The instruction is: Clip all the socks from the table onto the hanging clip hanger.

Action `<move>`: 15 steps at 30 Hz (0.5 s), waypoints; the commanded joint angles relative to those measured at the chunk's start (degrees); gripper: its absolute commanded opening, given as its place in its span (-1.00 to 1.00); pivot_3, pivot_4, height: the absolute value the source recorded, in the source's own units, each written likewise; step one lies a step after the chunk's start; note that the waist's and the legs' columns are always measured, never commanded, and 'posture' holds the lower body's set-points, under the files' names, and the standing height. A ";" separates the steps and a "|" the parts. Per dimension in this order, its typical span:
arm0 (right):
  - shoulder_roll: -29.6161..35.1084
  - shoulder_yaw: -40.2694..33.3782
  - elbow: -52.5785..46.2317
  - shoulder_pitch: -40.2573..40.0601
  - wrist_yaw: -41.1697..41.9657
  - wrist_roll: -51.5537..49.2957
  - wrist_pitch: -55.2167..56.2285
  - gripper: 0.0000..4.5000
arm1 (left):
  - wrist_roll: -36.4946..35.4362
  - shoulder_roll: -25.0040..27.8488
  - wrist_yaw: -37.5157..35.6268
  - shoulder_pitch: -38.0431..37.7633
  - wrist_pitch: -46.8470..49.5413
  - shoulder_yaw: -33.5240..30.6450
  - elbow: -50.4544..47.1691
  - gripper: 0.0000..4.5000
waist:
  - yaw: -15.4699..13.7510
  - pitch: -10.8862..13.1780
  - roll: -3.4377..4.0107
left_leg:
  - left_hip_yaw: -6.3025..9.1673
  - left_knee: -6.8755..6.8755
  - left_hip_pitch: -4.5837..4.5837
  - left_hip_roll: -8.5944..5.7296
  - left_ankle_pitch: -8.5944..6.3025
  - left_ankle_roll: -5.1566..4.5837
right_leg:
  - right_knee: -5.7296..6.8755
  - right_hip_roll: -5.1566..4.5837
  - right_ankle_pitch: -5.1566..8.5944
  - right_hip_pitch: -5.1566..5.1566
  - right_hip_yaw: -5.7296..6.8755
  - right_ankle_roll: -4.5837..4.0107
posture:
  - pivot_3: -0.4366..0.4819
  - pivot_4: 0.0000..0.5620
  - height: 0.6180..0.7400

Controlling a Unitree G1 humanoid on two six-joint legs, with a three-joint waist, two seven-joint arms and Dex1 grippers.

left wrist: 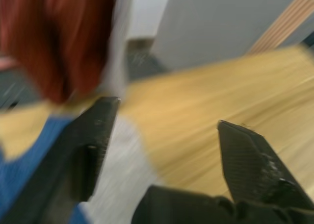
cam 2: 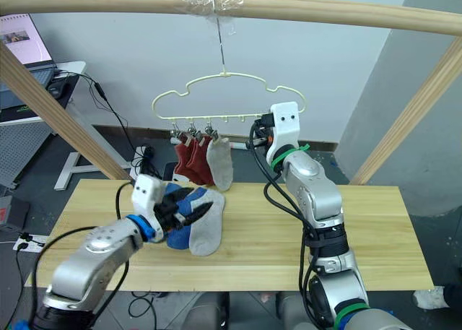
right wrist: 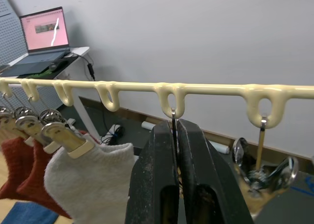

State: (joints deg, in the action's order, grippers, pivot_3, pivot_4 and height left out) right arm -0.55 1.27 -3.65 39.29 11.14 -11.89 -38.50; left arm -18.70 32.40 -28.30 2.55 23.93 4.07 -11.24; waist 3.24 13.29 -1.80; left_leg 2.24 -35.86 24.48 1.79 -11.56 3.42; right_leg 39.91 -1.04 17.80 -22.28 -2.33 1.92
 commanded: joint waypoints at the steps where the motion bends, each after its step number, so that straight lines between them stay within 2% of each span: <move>1: 0.18 0.22 -2.08 0.30 0.08 -0.84 -1.22 -1.00 | 5.83 -2.17 0.03 0.79 -6.60 2.65 6.23 0.98 | -0.03 0.00 0.00 | 0.00 0.00 0.01 -0.01 0.00 0.00 | -0.01 -0.01 0.00 0.00 -0.01 0.00 | -0.17 -0.21 1.00; 6: 0.37 0.52 -3.76 -0.57 -0.53 -0.99 -2.67 -1.00 | 12.58 -5.97 2.60 5.63 -11.62 4.96 17.53 0.98 | -0.15 0.00 0.00 | 0.02 -0.02 0.04 -0.01 0.00 -0.01 | 0.00 -0.02 0.00 0.00 0.05 0.00 | -0.19 -0.21 1.00; 13: 0.56 0.45 -4.92 -0.95 -1.03 -0.92 -3.75 -1.00 | 16.19 -8.84 1.87 10.13 -15.24 4.83 27.51 0.98 | 0.08 0.00 0.00 | -0.01 0.00 0.05 -0.01 0.00 -0.01 | -0.01 -0.01 -0.01 0.00 0.05 0.01 | -0.20 -0.22 1.00; 15: 0.48 0.25 -5.06 -0.93 -1.32 -0.99 -3.98 -1.00 | 15.70 -9.19 -0.08 10.46 -14.43 4.86 29.38 0.80 | 0.08 0.00 0.00 | 0.00 0.00 0.05 0.00 0.00 -0.01 | -0.01 -0.01 -0.01 -0.01 0.06 0.01 | -0.23 -0.23 1.00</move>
State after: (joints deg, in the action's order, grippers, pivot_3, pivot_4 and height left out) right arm -0.19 1.79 -6.72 38.83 10.19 -12.50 -41.97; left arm -3.08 23.32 -26.94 12.86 9.81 8.71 17.46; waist 3.32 13.29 -1.81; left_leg 2.23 -35.86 24.53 1.78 -11.56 3.41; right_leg 39.91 -1.05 17.79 -22.29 -2.28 1.93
